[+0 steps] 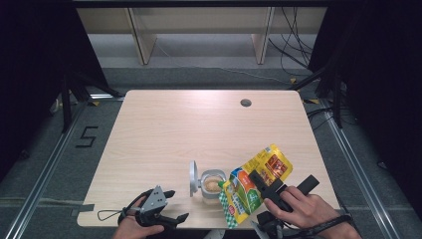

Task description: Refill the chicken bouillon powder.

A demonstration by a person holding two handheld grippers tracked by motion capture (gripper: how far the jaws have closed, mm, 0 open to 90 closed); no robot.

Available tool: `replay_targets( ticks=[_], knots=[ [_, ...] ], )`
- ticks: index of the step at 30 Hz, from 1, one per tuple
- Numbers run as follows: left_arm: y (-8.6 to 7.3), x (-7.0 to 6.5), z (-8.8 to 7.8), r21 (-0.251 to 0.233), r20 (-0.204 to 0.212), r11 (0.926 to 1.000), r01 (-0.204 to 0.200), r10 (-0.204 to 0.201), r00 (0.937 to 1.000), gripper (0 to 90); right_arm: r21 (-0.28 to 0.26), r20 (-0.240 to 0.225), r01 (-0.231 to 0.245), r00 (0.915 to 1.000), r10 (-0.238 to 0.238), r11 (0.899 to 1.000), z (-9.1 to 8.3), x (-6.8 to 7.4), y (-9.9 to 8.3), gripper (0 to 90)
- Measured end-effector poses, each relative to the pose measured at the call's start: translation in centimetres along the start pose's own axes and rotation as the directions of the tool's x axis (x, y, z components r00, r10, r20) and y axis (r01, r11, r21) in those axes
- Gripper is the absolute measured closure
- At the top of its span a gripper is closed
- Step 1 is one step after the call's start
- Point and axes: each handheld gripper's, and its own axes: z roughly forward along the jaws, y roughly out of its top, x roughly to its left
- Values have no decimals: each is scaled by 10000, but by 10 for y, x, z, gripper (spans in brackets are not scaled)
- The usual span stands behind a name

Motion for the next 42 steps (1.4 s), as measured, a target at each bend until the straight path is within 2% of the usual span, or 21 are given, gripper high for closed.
replay_targets(
  ticks=[1, 4, 8, 9, 10, 11, 12, 13, 22, 23, 25, 37, 39, 42],
  knots=[
    [0, 0, 0, -5, 2, 10000, 6, -6, 10000, 152, 60, 5, 141, 9999, -141, 9999, 0, 0, 0, 676],
    [0, 0, 0, -3, -4, 10000, 11, -11, 10000, 152, 16, -43, -19, 10000, 20, 10000, -1, 0, 0, 676],
    [0, 0, 0, -3, -1, 10000, 13, -13, 10000, 152, 22, -39, 82, 10000, -82, 10000, -1, 0, 0, 680],
    [0, 0, 0, -1, -11, 10000, -19, 19, 10000, 152, 50, -46, 15, 10000, -15, 10000, -1, 0, 0, 682],
    [1, 1, 0, -1, -28, 9997, -256, 256, 9997, 152, 40, -58, -22, 10000, 22, 10000, -1, 0, 0, 686],
    [1, 1, 0, -19, -36, 9997, -257, 257, 9997, 152, 43, -64, -5, 10000, 5, 10000, -1, 0, 0, 688],
    [0, 0, 0, -8, -11, 10000, 30, -30, 10000, 152, 40, -17, 83, 10000, -83, 10000, -1, -1, 0, 688],
    [0, 0, 0, 4, 1, 10000, 8, -8, 10000, 152, 71, -58, -140, 9999, 141, 9999, -1, 1, 0, 689],
    [0, 0, 0, 1, 1, 10000, 21, -21, 10000, 152, -29, -134, -331, 9994, 330, 9994, -1, 2, 0, 697],
    [0, 0, 0, -1, -2, 10000, 11, -11, 10000, 152, 75, -122, -741, 9972, 742, 9972, -2, 4, 0, 698],
    [0, 0, 0, 0, 2, 10000, 11, -11, 10000, 152, 129, -40, -991, 9951, 991, 9950, -2, 6, 1, 699],
    [0, 0, 0, 2, -7, 10000, 4, -4, 10000, 152, -59, 104, -1559, 9877, 1559, 9878, -4, 7, -2, 706],
    [0, 1, 0, -75, -91, 9996, -270, 270, 9996, 152, -85, 109, -1665, 9860, 1666, 9860, -4, 8, -2, 706],
    [0, 1, 0, -48, -61, 9997, -243, 243, 9997, 152, -137, 109, -1952, 9807, 1954, 9807, -4, 10, -2, 707]
  ],
)
